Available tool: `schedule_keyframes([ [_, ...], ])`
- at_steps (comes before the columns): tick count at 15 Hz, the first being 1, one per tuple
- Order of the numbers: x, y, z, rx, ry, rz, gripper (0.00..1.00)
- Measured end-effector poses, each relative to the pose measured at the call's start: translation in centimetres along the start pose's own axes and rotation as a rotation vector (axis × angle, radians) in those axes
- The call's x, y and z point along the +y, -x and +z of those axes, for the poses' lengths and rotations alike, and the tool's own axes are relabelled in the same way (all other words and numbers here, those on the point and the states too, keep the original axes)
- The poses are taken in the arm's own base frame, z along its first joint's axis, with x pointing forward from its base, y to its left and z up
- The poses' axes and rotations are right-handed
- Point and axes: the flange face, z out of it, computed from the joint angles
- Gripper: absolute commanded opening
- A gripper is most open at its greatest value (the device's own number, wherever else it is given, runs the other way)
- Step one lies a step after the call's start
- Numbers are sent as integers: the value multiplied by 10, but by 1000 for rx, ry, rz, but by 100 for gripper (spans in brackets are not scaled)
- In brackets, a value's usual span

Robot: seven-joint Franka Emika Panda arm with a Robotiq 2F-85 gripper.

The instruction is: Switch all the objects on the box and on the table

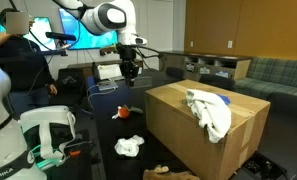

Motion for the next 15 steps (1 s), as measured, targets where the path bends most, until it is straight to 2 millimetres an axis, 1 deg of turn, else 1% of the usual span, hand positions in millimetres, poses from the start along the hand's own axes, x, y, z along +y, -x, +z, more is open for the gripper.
schedule_keyframes([
  [2, 12, -13, -16, 45, 36, 12, 15],
  [3, 16, -21, -20, 64, 53, 18, 15],
  [5, 20, -41, -20, 97, 85, 27, 15],
  [6, 20, -54, -16, 110, 100, 30, 15],
  [8, 20, -83, -2, 129, 140, 34, 15],
  [13, 13, -154, 52, 130, 213, 33, 15],
  [14, 11, -166, 60, 129, 218, 34, 15],
  [15, 11, -178, 65, 131, 222, 38, 15],
])
